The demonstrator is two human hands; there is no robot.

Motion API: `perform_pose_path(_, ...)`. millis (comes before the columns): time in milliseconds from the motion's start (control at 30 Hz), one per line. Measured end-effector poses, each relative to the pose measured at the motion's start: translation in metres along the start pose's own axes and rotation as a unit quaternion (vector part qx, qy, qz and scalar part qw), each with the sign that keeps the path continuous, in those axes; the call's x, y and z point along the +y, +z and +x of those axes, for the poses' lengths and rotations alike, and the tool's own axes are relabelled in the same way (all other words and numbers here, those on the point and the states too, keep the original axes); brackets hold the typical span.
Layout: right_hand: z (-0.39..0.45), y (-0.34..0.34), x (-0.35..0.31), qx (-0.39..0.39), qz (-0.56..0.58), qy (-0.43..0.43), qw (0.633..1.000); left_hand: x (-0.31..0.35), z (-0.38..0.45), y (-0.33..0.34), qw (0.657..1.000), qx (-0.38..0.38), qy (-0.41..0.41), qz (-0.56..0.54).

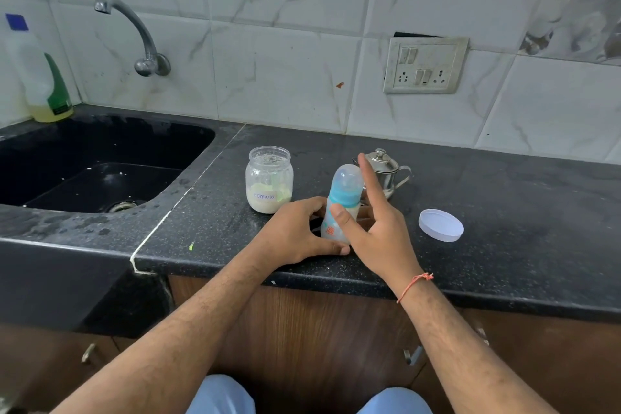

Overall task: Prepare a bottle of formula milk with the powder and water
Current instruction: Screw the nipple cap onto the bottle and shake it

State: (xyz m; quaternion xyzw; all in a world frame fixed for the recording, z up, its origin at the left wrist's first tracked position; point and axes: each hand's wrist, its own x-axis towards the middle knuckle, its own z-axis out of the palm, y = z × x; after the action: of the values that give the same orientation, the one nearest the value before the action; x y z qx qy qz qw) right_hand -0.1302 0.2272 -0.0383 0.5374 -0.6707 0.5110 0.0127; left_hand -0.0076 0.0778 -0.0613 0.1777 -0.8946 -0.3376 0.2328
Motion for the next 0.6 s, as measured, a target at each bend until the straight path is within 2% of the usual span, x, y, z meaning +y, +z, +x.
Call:
perform_pose_path(167,0.0,-0.001,-0.001,-0.016,-0.01,0.015,1.0,0.0,-0.001,-0.003,1.0,-0.006,-0.001,-0.021)
perform_pose_path(233,0.006,-0.003,0.003,0.041,0.096,0.043,0.994,-0.001,-0.003,-0.003,0.998,-0.006,-0.004,-0.068)
perform_pose_path(267,0.009,-0.006,0.006,0.106,0.196,0.071,0.972,-0.001,-0.004,-0.003,0.996,-0.003,-0.007,-0.093)
perform_pose_path(333,0.011,-0.016,0.013,0.203,0.373,0.13,0.896,0.002,-0.005,-0.005,0.992,0.018,-0.009,-0.121)
perform_pose_path(367,0.009,-0.019,0.013,0.202,0.407,0.158,0.877,0.003,-0.006,-0.006,0.99,0.026,-0.01,-0.136)
perform_pose_path(467,0.005,-0.02,0.014,0.04,0.376,0.184,0.907,0.007,-0.009,-0.007,0.979,0.032,-0.026,-0.198)
perform_pose_path(500,0.007,-0.019,0.016,0.038,0.386,0.187,0.903,0.009,-0.009,-0.008,0.978,0.032,-0.029,-0.204)
perform_pose_path(600,0.012,-0.026,0.023,0.152,0.481,0.211,0.837,0.011,-0.01,-0.009,0.98,0.04,-0.032,-0.191)
